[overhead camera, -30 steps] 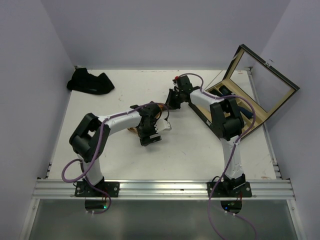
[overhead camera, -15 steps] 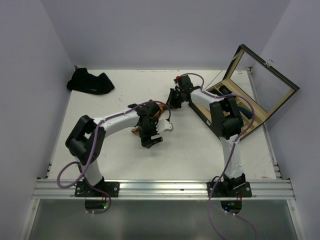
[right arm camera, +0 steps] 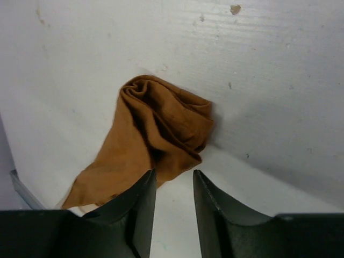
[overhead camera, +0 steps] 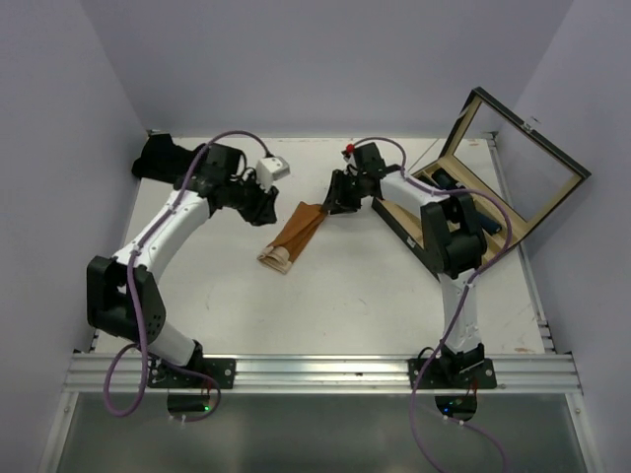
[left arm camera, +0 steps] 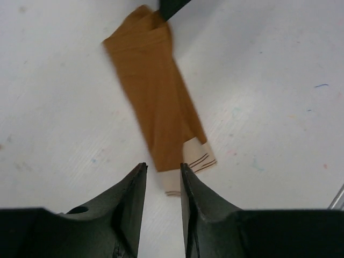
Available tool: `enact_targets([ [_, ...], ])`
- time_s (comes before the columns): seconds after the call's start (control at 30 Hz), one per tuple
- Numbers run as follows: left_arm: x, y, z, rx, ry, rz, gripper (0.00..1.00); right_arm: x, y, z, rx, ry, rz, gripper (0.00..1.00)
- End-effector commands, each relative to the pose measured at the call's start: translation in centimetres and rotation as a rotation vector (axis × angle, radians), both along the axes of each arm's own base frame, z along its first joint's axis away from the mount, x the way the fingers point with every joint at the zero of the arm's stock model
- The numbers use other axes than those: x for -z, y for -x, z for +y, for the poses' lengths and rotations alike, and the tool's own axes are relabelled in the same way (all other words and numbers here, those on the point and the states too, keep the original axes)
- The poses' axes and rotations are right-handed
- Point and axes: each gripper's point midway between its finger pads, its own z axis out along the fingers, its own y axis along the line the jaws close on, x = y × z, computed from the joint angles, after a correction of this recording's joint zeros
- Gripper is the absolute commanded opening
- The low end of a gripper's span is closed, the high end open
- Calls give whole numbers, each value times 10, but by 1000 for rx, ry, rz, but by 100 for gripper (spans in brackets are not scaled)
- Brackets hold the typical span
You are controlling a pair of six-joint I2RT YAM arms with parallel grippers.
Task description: Roll the underwear
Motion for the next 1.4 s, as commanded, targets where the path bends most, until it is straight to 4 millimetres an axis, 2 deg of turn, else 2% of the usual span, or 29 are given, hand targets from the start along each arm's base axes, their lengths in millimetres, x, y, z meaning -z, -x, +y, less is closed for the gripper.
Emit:
enact_targets([
  [0.0, 3, -7, 35, -141, 46, 34, 33, -82, -3, 2, -68, -73, -173, 36],
  [0.03, 11, -7, 45, -164, 6, 37, 25, -89, 3, 2, -71, -88, -178, 31],
  [0.07, 19, -4, 48, -165, -7, 53, 22, -95, 8, 8, -95, -132, -180, 18],
  [0.1, 34, 3, 51, -160, -21, 83, 21, -99, 15, 15, -97, -165, -157, 14],
  [0.2, 60, 11, 53, -155, -35, 141, 19, -95, 39, 31, -127, -232, -94, 4],
  [0.3, 80, 13, 48, -125, -34, 186, 16, -74, 60, 40, -143, -244, -19, 2],
  [0.47, 107, 14, 35, -75, -47, 220, 15, -57, 73, 52, -162, -259, 39, 2],
  [0.67, 146, 28, 38, -82, -151, 272, 14, -68, 80, 78, -214, -312, 46, 2],
  [0.77, 156, 28, 47, -126, -198, 281, 14, -65, 91, 90, -225, -324, 82, 2],
  [0.93, 152, 25, 46, -144, -189, 270, 25, -28, 114, 89, -214, -291, 213, 0],
  [1.07, 143, 23, 41, -142, -148, 254, 30, -12, 124, 93, -243, -263, 220, 1],
  [1.1, 139, 25, 37, -130, -125, 251, 35, -10, 124, 97, -257, -252, 210, 2],
  [1.13, 135, 24, 36, -126, -113, 239, 36, 7, 125, 96, -263, -217, 232, 2],
  [1.23, 108, 21, 29, -94, -45, 153, 46, 30, 129, 91, -273, -145, 266, 1],
  [1.27, 89, 15, 29, -93, -12, 83, 53, 46, 129, 82, -272, -81, 277, 0],
  [1.37, 49, 5, 31, -87, 32, -50, 69, 57, 131, 68, -329, -20, 274, 0],
])
